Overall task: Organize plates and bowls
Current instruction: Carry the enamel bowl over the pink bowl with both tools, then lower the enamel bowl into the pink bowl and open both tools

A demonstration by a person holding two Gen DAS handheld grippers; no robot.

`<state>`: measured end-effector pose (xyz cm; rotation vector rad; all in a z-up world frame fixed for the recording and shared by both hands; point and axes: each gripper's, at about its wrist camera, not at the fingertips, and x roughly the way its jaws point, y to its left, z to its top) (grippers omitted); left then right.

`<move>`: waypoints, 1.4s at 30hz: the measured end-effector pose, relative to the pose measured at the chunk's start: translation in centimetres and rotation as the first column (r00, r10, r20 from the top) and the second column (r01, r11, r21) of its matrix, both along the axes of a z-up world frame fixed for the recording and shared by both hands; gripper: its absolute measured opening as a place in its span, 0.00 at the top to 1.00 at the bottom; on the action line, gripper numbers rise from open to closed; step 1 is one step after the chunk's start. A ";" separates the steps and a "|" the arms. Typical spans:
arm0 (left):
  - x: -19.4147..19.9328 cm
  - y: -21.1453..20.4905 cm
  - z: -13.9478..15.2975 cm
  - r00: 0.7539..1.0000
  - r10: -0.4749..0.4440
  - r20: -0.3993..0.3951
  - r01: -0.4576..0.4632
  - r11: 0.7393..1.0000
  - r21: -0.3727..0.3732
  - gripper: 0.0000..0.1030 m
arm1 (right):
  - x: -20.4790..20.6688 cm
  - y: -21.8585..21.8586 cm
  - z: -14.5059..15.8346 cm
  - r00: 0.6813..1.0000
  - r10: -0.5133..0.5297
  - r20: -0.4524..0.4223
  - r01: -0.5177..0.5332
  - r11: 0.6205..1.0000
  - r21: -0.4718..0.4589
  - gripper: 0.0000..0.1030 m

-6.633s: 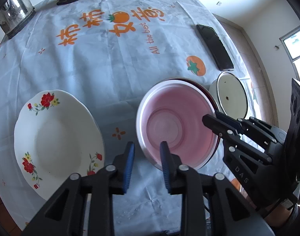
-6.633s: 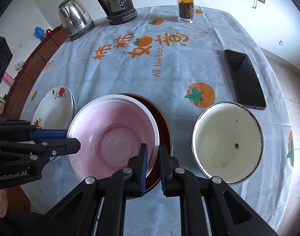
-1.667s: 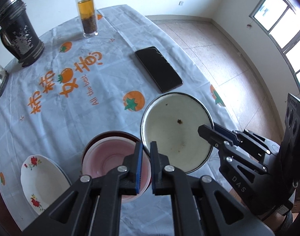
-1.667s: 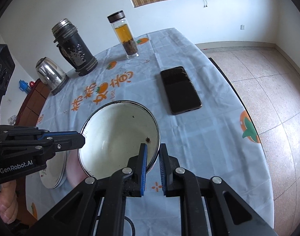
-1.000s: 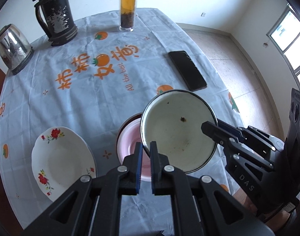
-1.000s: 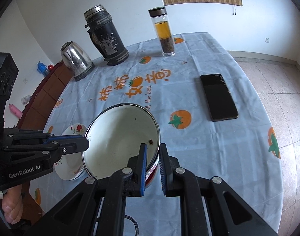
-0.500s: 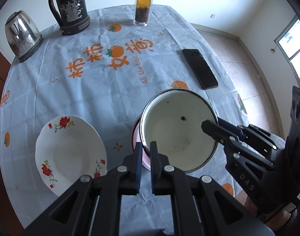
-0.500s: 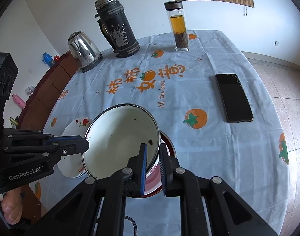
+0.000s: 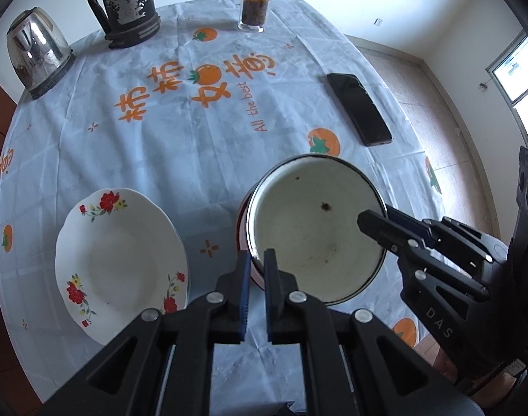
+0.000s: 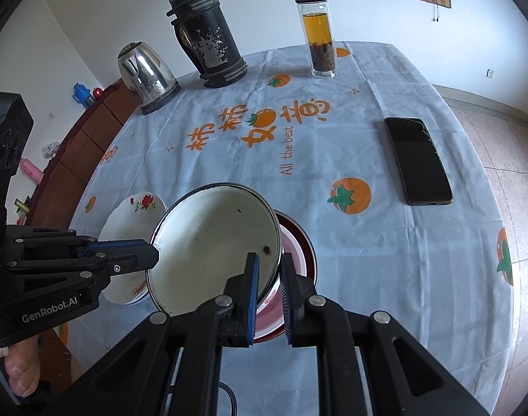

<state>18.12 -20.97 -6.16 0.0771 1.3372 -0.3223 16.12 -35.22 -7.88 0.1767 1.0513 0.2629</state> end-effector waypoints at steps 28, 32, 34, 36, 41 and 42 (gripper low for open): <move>0.3 -0.5 -1.4 0.999 -0.001 -0.034 0.001 1.000 0.004 0.97 | 0.3 -0.2 -1.3 0.999 -0.002 -0.034 0.002 1.000 -0.008 0.87; 0.3 -0.7 -1.7 0.999 -0.004 -0.039 0.004 1.000 0.003 0.97 | 0.3 -0.2 -1.4 0.999 -0.003 -0.033 0.002 1.000 -0.015 0.87; 0.3 -0.8 -2.0 0.999 -0.006 -0.042 0.006 1.000 0.001 0.97 | 0.3 -0.3 -1.5 0.999 -0.002 -0.034 0.002 1.000 -0.021 0.87; 0.3 -0.9 -2.1 0.999 -0.008 -0.046 0.008 1.000 0.000 0.97 | 0.3 -0.4 -1.6 0.999 -0.004 -0.036 0.004 1.000 -0.024 0.87; 0.3 -1.0 -2.6 0.998 -0.009 -0.057 0.009 1.000 -0.004 0.97 | 0.3 -0.5 -1.9 0.999 -0.009 -0.044 0.008 1.000 -0.028 0.87; 0.3 -1.0 -2.6 0.998 -0.008 -0.059 0.008 1.000 -0.004 0.97 | 0.3 -0.5 -1.9 0.999 -0.010 -0.045 0.008 1.000 -0.027 0.87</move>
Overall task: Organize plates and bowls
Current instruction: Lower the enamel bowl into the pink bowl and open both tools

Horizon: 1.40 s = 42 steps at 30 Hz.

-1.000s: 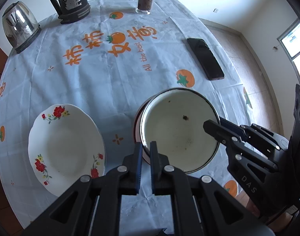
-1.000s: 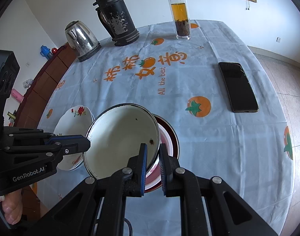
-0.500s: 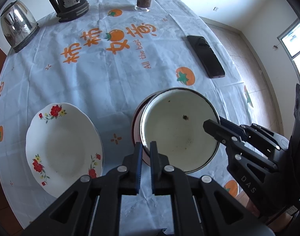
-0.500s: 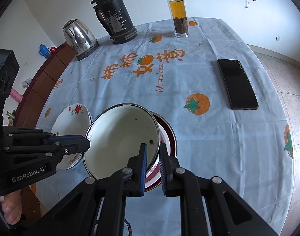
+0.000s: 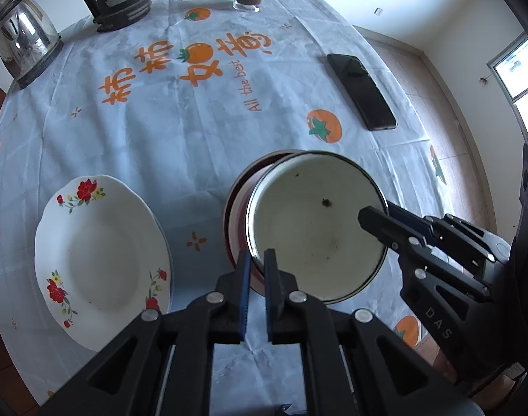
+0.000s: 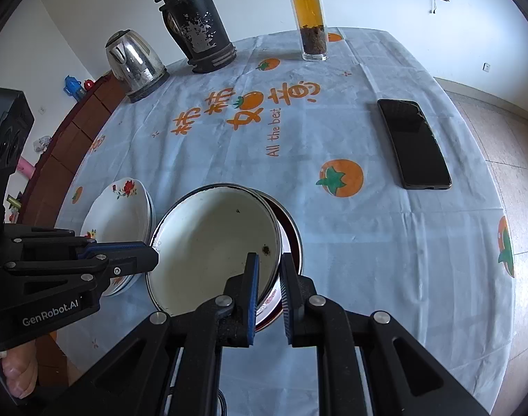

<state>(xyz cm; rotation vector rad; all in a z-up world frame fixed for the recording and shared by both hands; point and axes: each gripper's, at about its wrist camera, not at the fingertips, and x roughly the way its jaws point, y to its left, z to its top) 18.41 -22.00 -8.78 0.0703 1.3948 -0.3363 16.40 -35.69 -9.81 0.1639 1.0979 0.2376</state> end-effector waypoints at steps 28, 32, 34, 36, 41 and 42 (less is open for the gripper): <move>0.1 -0.1 -1.2 1.000 0.000 -0.029 0.000 1.000 -0.003 0.97 | -0.1 0.2 -1.0 1.000 -0.003 -0.025 0.003 1.000 -0.004 0.87; 0.1 -0.2 -1.2 1.000 0.001 -0.028 -0.001 1.000 -0.003 0.97 | -0.1 0.1 -1.0 1.000 -0.002 -0.022 0.001 1.000 -0.011 0.87; 0.2 -0.1 -1.2 1.000 0.001 -0.028 -0.001 1.000 -0.002 0.97 | -0.1 0.1 -1.0 1.000 0.000 -0.020 0.000 1.000 -0.016 0.87; 0.1 -0.1 -1.2 1.000 0.000 -0.028 0.000 1.000 -0.002 0.97 | -0.1 0.2 -0.9 1.000 0.000 -0.017 -0.001 1.000 -0.020 0.87; 0.3 0.0 -1.4 1.000 -0.001 -0.031 0.001 1.000 -0.002 0.97 | -0.2 0.2 -1.0 1.000 0.000 -0.015 -0.001 1.000 -0.022 0.87; 0.4 0.0 -1.5 0.999 -0.001 -0.032 0.001 1.000 -0.002 0.97 | -0.1 0.3 -1.0 1.000 0.001 -0.014 -0.001 1.000 -0.024 0.87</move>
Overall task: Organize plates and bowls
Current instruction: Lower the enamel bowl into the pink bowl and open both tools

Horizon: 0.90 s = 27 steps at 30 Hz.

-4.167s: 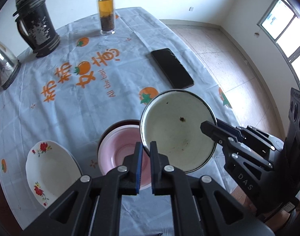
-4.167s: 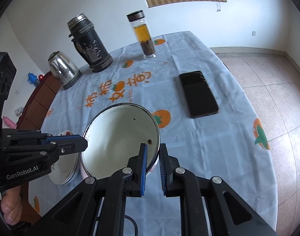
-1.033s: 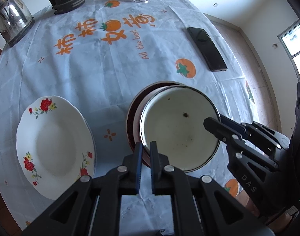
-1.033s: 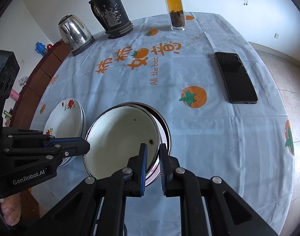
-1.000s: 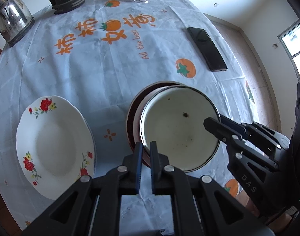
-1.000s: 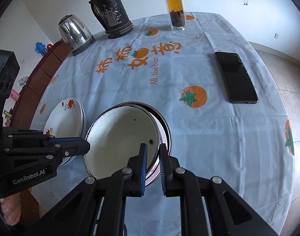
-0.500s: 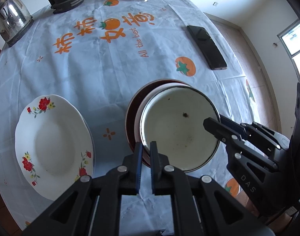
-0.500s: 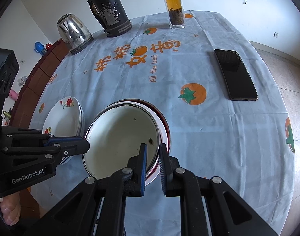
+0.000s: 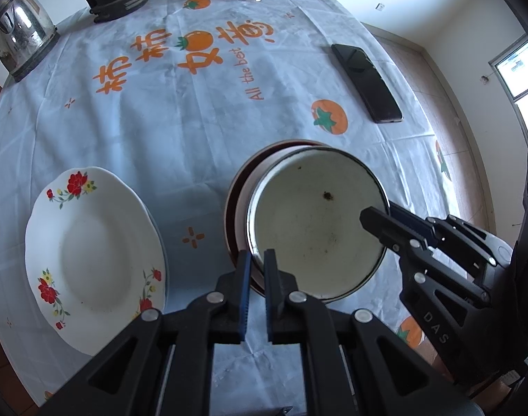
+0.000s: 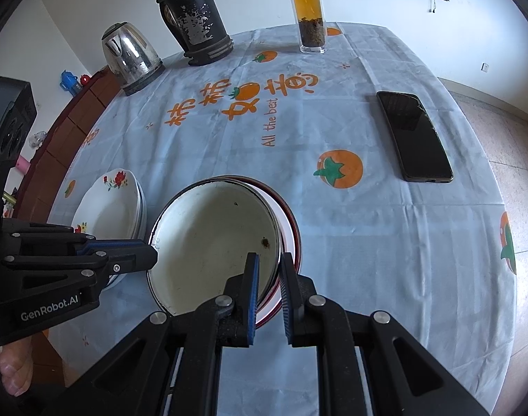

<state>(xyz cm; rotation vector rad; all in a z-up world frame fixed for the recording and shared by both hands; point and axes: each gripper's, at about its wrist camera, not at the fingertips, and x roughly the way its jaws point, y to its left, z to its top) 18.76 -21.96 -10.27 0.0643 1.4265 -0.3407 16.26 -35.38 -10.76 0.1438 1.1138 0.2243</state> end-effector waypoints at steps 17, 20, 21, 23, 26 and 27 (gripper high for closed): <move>0.1 0.1 -0.3 1.000 -0.001 -0.001 0.001 1.000 -0.001 0.97 | 0.1 0.2 0.1 1.000 0.015 0.009 -0.015 1.000 -0.007 0.87; 0.2 0.2 -0.2 1.000 -0.002 -0.001 0.002 1.000 -0.001 0.97 | 0.1 0.2 0.2 1.000 0.014 0.006 -0.014 1.000 -0.004 0.87; 0.2 0.2 -0.2 1.000 -0.002 -0.001 0.002 1.000 -0.001 0.97 | 0.1 0.3 0.2 1.000 0.015 0.006 -0.015 1.000 -0.008 0.87; 0.1 0.2 -0.2 1.000 -0.002 -0.001 0.002 1.000 -0.003 0.97 | 0.0 0.4 0.2 1.000 0.017 0.006 -0.017 1.000 -0.013 0.87; 0.1 0.2 -0.2 1.000 -0.004 0.000 0.004 1.000 -0.005 0.97 | 0.0 0.4 0.1 1.000 0.018 0.008 -0.018 1.000 -0.019 0.87; 0.1 0.2 -0.1 1.000 -0.002 -0.001 0.002 1.000 -0.006 0.97 | 0.0 0.5 0.1 1.000 0.018 0.010 -0.018 1.000 -0.023 0.87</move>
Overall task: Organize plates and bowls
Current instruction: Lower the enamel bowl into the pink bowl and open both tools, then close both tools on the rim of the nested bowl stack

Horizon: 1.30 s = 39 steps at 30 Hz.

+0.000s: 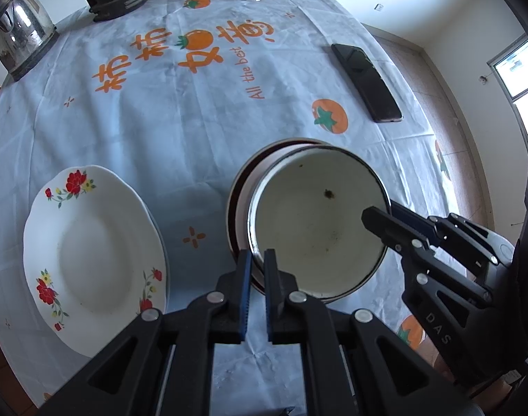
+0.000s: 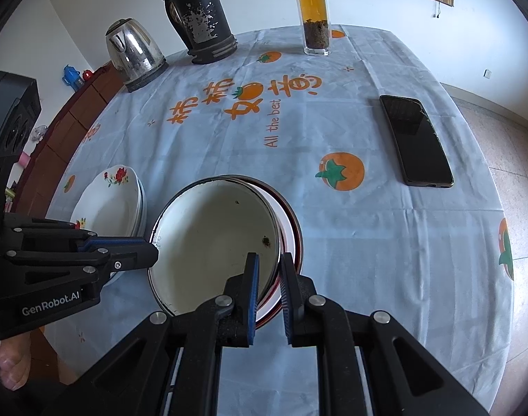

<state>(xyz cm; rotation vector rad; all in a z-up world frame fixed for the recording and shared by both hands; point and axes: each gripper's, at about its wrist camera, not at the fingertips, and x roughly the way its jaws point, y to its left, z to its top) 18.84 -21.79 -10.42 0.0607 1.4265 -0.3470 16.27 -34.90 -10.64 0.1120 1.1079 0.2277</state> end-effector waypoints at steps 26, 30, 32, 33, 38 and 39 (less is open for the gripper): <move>-0.3 0.8 0.9 0.999 0.029 0.038 -0.029 1.000 -0.008 0.69 | -0.5 -0.6 0.7 0.999 -0.026 0.041 0.025 1.000 0.018 0.60; -0.5 1.2 0.4 0.999 0.043 0.025 -0.043 0.999 -0.003 0.69 | -0.7 -1.0 0.3 0.999 -0.041 0.026 0.041 0.999 0.018 0.59; -0.5 1.4 0.1 0.999 0.051 0.016 -0.051 0.999 -0.005 0.68 | -0.8 -1.3 0.1 0.999 -0.049 0.019 0.049 0.999 0.020 0.59; -0.5 1.5 0.0 0.998 0.056 0.011 -0.056 0.998 -0.009 0.67 | -0.9 -1.4 0.0 0.999 -0.052 0.016 0.051 0.998 0.021 0.59; -0.4 1.7 -0.6 0.997 0.072 -0.006 -0.073 0.997 -0.021 0.65 | -1.0 -1.8 -0.5 0.998 -0.067 -0.002 0.067 0.997 0.038 0.59; -0.3 1.7 -0.7 0.997 0.075 -0.013 -0.075 0.997 -0.026 0.65 | -1.0 -1.8 -0.5 0.998 -0.070 -0.004 0.070 0.997 0.038 0.59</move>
